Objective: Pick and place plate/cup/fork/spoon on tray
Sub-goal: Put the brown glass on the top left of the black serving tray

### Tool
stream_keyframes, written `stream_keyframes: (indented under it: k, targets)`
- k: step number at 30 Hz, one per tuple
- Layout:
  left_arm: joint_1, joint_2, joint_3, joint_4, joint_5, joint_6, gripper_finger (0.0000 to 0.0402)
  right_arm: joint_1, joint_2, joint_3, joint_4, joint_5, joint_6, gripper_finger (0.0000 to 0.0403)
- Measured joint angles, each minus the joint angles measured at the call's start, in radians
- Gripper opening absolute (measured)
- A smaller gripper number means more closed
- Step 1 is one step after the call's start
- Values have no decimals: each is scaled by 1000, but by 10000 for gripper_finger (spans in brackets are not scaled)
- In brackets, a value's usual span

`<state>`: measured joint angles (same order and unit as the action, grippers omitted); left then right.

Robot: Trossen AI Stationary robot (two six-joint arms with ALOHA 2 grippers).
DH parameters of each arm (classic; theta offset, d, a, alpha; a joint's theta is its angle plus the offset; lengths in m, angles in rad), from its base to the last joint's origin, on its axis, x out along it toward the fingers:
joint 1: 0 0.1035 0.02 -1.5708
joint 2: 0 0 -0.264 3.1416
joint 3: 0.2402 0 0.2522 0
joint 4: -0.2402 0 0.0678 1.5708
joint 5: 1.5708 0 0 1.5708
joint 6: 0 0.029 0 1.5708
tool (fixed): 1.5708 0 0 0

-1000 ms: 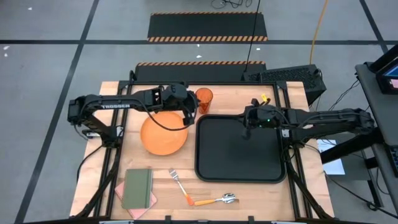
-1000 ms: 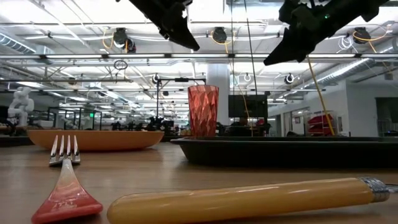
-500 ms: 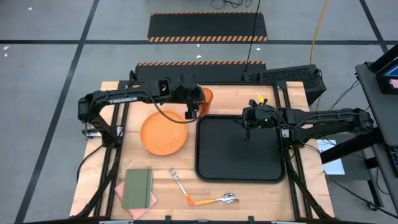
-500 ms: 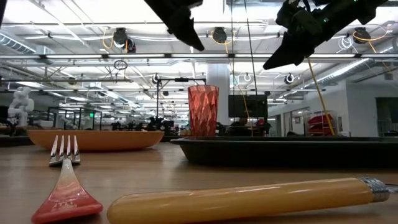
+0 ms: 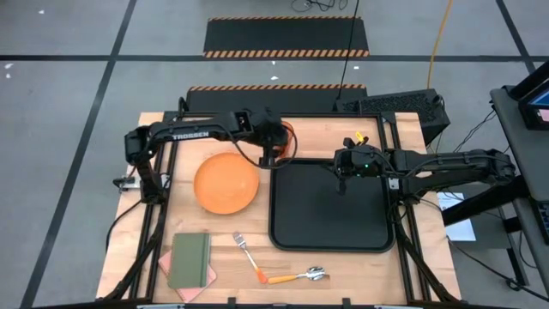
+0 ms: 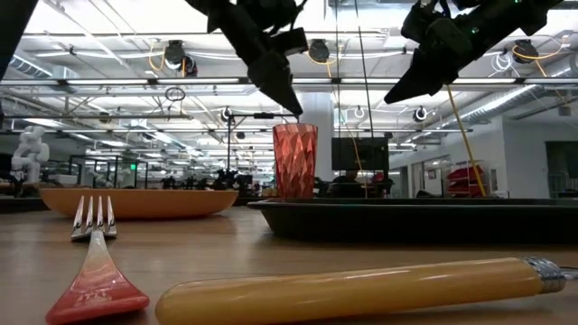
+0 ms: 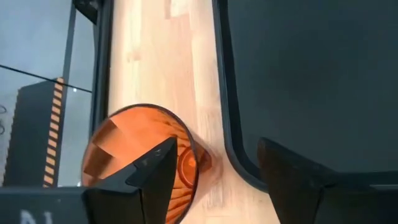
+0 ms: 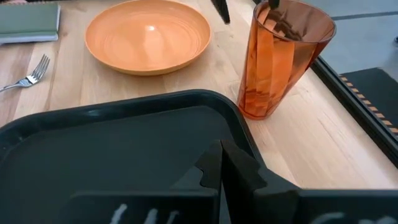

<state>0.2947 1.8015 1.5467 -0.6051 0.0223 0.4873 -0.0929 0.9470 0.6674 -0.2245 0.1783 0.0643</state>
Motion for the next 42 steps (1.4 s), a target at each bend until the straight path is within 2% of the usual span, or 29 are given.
stream_keyframes:
  k: [6,11,17,27,33,38,42]
  targets:
    - [15,30,0,5,0,1,245,0,0,0,2,0,-6,0]
    - [36,42,0,11,1,-10,223,0,0,0,0,0,-6,0]
    - [53,67,-1,-17,30,-9,155,0,0,0,1,0,-24,0]
    - [50,79,-2,-17,33,119,18,0,0,0,2,1,-28,0]
    - [42,69,-1,14,29,136,26,0,0,0,34,3,-25,0]
    - [9,70,-1,22,14,202,12,7,28,2,254,7,-2,0]
    - [-28,64,-2,15,-54,238,17,30,99,2,323,7,-43,0]
